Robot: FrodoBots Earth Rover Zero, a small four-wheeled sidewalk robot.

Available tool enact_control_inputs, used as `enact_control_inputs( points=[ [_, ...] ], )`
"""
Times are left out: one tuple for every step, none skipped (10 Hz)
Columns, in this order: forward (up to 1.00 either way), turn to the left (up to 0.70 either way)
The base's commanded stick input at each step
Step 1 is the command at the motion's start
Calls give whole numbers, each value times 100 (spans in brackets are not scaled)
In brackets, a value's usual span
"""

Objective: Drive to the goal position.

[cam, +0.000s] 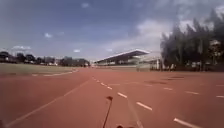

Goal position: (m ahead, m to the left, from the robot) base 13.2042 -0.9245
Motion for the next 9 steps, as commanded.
enact_control_inputs(
  points=[
    [70,0],
    [70,0],
    [70,0],
    [70,0],
    [70,0],
    [70,0],
    [70,0],
    [70,0],
    [70,0]
  ],
)
